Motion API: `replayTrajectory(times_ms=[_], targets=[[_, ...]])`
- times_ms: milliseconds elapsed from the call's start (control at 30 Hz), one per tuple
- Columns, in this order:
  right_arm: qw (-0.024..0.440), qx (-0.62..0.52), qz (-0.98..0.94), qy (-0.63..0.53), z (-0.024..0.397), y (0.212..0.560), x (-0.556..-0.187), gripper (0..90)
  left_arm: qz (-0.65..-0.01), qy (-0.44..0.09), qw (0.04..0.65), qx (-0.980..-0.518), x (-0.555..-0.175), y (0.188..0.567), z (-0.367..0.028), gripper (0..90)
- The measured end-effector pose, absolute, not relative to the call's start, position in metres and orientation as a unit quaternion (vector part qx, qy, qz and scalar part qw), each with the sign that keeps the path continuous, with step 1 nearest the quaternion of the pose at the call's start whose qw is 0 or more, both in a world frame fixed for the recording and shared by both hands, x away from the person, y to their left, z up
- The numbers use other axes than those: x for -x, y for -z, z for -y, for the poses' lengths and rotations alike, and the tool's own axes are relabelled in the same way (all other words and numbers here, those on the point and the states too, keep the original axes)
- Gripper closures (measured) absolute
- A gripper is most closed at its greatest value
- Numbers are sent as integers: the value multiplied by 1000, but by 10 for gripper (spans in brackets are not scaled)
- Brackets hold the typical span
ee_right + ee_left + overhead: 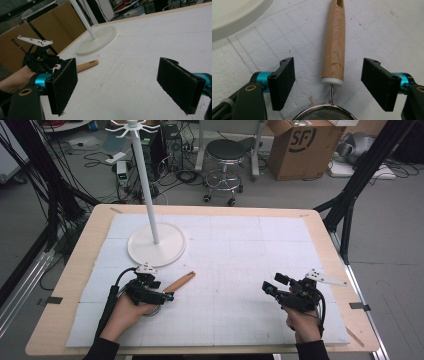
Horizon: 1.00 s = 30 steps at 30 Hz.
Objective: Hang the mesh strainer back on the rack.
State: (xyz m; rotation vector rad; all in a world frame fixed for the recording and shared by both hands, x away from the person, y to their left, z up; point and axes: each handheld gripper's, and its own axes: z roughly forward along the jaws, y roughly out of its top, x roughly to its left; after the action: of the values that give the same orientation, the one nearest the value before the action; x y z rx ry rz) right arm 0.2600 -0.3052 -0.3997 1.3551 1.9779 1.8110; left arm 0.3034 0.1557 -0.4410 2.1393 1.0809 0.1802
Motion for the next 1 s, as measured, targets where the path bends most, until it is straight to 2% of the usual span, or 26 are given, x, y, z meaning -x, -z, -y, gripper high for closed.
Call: replayTrajectory(times_ms=[167,300,400,633,767,1000], targets=[[69,-449,-654,-605,306,399,-260,163,-394,-109,328,-852,-299,440,-145,287],[71,-450,-652,-606,307,399,-260,163,-387,-131,316,-856,-297,440,-144,364],[68,-453,-650,-606,307,399,-260,163,-378,-138,316,-859,-295,440,-142,382],[68,-451,-646,-612,309,400,-261,163,-341,-127,329,-871,-292,440,-142,580],[68,-452,-645,-613,309,399,-260,163,-350,-122,328,-869,-293,439,-141,599],[67,-452,-644,-613,310,399,-259,163,-351,-115,279,-886,-300,432,-131,650]])
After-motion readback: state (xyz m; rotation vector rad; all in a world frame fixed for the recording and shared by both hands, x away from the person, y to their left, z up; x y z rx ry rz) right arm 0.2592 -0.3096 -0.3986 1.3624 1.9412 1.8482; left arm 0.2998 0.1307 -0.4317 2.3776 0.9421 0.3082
